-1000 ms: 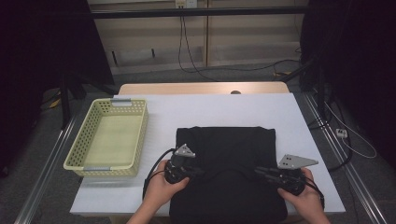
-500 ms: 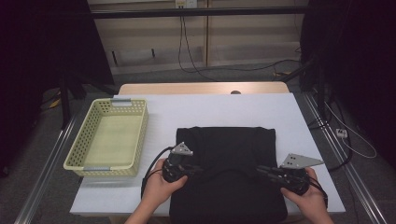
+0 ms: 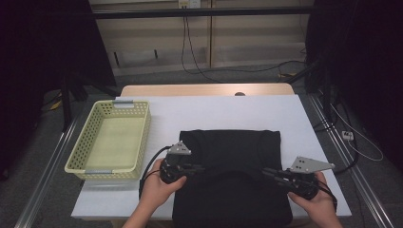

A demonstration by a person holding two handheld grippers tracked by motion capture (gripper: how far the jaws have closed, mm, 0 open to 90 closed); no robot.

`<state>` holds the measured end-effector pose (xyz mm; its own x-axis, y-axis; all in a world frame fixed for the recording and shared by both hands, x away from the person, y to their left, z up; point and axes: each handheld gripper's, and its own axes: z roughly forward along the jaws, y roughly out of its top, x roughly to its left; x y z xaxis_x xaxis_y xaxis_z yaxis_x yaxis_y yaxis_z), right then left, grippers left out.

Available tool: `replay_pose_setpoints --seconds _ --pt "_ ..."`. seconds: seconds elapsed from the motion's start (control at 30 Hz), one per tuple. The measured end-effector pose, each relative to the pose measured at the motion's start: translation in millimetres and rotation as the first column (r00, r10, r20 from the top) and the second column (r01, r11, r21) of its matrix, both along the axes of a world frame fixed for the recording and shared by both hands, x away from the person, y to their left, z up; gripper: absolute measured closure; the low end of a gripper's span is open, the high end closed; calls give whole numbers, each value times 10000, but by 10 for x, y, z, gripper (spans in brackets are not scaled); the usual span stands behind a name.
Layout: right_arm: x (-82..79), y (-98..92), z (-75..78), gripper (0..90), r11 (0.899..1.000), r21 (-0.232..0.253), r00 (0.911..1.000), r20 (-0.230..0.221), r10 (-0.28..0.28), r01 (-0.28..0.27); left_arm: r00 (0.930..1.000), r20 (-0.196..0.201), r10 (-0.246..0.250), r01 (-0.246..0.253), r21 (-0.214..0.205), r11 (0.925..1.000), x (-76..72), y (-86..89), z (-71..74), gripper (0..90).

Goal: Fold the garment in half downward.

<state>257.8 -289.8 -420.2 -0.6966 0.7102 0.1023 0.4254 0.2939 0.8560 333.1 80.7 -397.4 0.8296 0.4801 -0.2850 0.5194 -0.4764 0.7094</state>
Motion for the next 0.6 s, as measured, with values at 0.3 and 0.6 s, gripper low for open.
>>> replay_pose_setpoints --seconds 0.3,0.6 --pt "-35 -15 62 841 10000 8 9998 184 86 -86 10000 -35 -81 81 59 10000 -19 22 21 856" --pt "-54 -1 87 841 9997 109 9994 259 213 -216 9998 43 -182 182 61 9998 -47 42 67 856"
